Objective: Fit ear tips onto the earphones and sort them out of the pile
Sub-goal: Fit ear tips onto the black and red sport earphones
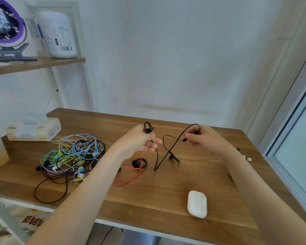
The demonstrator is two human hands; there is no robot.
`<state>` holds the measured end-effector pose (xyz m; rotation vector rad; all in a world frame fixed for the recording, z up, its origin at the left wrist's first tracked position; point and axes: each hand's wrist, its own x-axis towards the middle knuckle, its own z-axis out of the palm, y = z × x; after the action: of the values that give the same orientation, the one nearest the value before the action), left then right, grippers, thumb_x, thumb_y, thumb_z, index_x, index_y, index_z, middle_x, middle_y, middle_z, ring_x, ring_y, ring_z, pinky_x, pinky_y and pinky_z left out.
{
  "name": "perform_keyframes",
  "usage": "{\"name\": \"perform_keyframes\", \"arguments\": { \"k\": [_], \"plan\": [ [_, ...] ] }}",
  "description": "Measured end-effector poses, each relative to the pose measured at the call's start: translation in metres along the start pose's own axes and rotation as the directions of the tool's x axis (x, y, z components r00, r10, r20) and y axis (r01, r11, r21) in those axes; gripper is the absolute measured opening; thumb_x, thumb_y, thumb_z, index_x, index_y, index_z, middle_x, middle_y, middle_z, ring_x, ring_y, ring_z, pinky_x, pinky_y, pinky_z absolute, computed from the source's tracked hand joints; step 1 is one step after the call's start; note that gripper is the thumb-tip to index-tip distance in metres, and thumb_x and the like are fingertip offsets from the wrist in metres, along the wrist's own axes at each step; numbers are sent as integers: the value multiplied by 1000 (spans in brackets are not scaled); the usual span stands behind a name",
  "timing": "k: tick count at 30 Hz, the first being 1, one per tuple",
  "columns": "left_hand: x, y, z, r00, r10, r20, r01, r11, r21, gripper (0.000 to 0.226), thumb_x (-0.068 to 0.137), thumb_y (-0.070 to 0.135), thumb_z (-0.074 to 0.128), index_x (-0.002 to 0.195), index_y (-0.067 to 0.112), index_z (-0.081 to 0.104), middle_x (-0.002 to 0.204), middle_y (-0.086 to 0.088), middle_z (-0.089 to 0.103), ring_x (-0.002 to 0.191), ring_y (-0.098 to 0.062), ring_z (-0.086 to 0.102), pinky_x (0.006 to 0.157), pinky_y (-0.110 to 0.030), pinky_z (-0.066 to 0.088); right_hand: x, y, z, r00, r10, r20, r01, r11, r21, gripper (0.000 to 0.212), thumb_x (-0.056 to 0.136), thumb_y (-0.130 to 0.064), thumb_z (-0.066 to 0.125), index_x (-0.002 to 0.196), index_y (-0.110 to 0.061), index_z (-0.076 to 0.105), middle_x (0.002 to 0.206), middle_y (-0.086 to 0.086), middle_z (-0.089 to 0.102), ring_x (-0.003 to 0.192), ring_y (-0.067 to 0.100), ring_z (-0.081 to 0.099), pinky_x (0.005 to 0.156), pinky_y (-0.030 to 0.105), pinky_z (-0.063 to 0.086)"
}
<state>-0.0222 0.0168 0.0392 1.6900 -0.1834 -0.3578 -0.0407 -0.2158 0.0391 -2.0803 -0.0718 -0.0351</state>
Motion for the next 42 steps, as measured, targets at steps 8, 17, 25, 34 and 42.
{"name": "perform_keyframes", "arguments": {
  "k": [8,17,25,34,42],
  "plan": [
    [-4,-2,3,1000,-16,4,16,998,66,26,96,1,45,120,10,52,88,-10,71,56,-13,55,53,-23,49,5,13,13,989,103,101,-68,949,-308,17,92,-27,60,104,-16,61,86,-4,63,63,7,55,57,18,46],
    [-5,-11,9,993,3,122,21,982,-190,27,94,-6,44,119,2,51,86,-14,70,65,-16,61,64,-27,52,6,18,18,960,216,180,-139,920,-367,29,95,-42,52,107,-16,57,87,2,66,68,13,57,63,23,48],
    [3,-15,20,985,8,172,35,970,-241,23,100,12,46,120,2,50,88,-15,70,69,-17,64,69,-29,55,0,14,25,994,-104,19,106,982,-156,9,94,-32,57,102,-31,60,91,-10,64,80,4,60,71,23,49],
    [11,-20,22,998,-40,53,48,986,-159,29,100,30,47,117,8,53,67,-2,59,54,-10,50,54,-22,45,19,35,55,993,-112,27,115,953,-280,39,99,-5,39,132,-21,53,127,-3,57,120,12,51,100,25,39],
    [11,-23,-5,986,-41,-163,33,998,-48,24,101,26,40,106,8,55,62,1,67,47,-12,46,44,-22,37,39,57,75,994,72,82,-1,759,-651,38,97,-15,49,135,-15,45,130,8,47,121,29,41,98,39,37]
  ]
}}
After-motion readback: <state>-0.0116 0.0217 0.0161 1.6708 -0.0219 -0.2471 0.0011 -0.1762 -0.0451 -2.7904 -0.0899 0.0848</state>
